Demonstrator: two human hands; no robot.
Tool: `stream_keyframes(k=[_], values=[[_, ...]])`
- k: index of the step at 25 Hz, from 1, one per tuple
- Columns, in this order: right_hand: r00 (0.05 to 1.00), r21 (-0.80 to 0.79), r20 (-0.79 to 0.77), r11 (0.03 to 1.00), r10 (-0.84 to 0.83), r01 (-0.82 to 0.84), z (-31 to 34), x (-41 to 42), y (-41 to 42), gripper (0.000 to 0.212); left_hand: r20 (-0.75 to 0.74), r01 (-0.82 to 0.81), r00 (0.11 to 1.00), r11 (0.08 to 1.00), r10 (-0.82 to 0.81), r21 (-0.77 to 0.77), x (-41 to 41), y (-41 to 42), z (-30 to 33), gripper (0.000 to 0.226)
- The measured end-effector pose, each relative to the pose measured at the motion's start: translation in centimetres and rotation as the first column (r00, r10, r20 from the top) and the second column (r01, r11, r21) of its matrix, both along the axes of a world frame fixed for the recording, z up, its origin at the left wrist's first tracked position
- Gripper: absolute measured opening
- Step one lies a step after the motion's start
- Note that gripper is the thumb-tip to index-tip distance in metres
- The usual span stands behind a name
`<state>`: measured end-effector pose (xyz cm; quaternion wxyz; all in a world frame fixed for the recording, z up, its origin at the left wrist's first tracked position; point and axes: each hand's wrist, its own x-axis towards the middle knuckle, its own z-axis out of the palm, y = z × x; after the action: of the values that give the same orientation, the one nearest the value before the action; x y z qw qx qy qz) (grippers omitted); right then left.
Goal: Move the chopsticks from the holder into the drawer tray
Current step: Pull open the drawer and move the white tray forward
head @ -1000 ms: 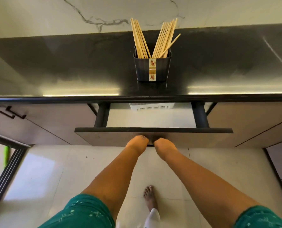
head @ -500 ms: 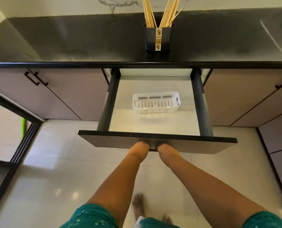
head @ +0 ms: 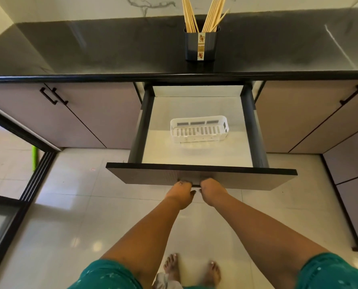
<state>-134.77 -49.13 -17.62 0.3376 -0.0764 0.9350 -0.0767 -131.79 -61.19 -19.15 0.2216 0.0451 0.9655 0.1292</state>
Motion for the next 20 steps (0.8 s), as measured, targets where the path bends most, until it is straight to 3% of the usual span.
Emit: stream_keyframes(k=[3,6,9,12,16,18,20], values=[[0.992,-0.112,-0.127,0.994,-0.025,0.011,2.4,0.6,-0.8,0.019,-0.093,0.061,0.994,0.998,-0.062,-0.022,0.0,0.4,2.6,0.018],[0.984,-0.211,-0.161,0.977,-0.076,0.041,5.9,-0.3,-0.5,0.013,-0.194,0.147,0.969,0.987,-0.157,-0.065,-1.3,0.0,6.9,0.012],[0.942,-0.398,-0.229,0.906,-0.247,0.141,8.7,-2.4,0.6,0.033,-0.348,0.007,0.937,0.996,0.027,0.094,-3.4,-0.5,10.7,0.018],[0.883,-0.444,-0.348,0.885,-0.314,0.140,11.2,-5.5,1.4,0.035,-0.432,-0.104,0.870,0.946,0.237,0.308,-6.0,-0.8,12.8,0.020],[0.827,-0.486,-0.409,0.859,-0.387,0.161,12.3,-10.6,1.3,0.020,-0.396,-0.225,0.821,0.870,0.411,0.438,-10.7,-2.1,12.9,0.031],[0.820,-0.520,-0.367,0.828,-0.439,0.211,11.7,-13.5,1.3,0.011,-0.300,-0.350,0.795,0.802,0.528,0.484,-13.5,-3.5,11.7,0.036],[0.838,-0.496,-0.316,0.830,-0.445,0.253,9.9,-16.6,1.7,0.019,-0.140,-0.494,0.775,0.728,0.616,0.476,-16.4,-5.1,9.6,0.042]])
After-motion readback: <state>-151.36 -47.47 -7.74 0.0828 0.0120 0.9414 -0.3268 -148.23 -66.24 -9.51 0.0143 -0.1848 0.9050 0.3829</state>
